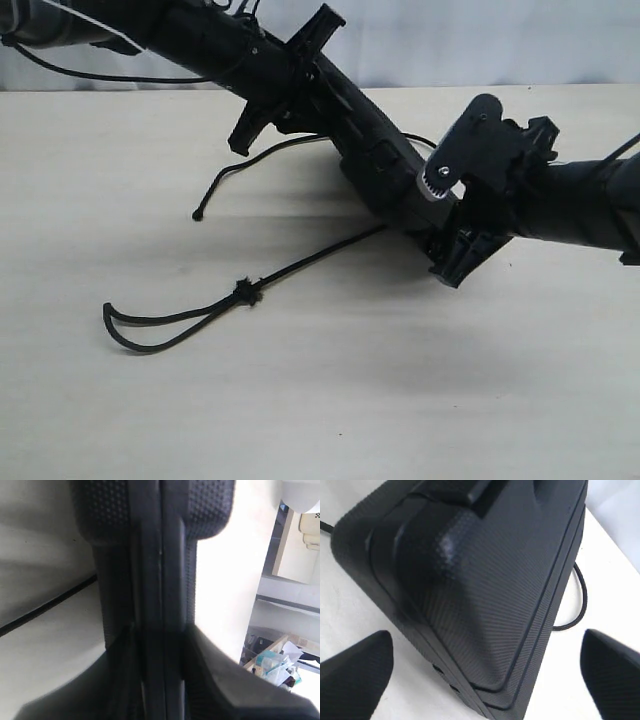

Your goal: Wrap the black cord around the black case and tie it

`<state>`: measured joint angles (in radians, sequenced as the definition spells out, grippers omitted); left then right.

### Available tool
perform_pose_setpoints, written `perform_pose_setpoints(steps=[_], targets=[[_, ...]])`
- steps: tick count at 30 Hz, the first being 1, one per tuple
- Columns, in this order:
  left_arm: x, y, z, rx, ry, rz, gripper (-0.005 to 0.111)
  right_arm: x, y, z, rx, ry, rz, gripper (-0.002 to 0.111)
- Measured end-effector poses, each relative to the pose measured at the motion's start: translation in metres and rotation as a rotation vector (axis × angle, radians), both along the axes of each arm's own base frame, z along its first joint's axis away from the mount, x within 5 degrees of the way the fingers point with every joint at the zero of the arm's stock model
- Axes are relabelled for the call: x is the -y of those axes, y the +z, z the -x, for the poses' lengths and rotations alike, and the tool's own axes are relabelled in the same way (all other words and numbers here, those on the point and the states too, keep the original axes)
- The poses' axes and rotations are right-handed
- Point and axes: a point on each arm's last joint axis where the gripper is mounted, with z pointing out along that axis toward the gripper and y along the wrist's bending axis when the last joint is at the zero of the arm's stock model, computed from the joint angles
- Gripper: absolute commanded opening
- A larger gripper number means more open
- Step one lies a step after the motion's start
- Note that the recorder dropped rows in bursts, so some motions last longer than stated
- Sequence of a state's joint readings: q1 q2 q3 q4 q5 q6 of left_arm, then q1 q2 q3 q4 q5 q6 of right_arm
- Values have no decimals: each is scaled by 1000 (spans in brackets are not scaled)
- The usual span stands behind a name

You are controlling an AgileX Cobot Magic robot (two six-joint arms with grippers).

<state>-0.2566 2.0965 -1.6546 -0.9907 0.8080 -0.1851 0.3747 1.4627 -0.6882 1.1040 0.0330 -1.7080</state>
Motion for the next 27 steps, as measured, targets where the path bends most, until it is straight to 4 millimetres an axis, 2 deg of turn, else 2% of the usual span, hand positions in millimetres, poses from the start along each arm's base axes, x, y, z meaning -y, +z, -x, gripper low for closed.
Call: perform_pose_setpoints(steps=[6,12,17,19,22,24,27], targets=[[0,0,0,-1,-5,0,0,-4,0,1,-13,-16,-33,94],[0,0,0,11,-9,-5,0,-31,3,9,102,-6,38,94],[0,0,0,12,-11,-6,0,-48,-19,8,111,-1,119,94],[0,0,0,12,-11,-6,0,-50,-26,4,143,-58,131,90],[0,0,0,12,-11,-6,0,-51,-25,-1,220,-158,78,74],[0,1,-1,18,-2,-1,0,-53,-25,-2,234,-171,30,59],[0,4,-2,45,-12,-3,0,-57,-25,-1,236,-170,-21,25]])
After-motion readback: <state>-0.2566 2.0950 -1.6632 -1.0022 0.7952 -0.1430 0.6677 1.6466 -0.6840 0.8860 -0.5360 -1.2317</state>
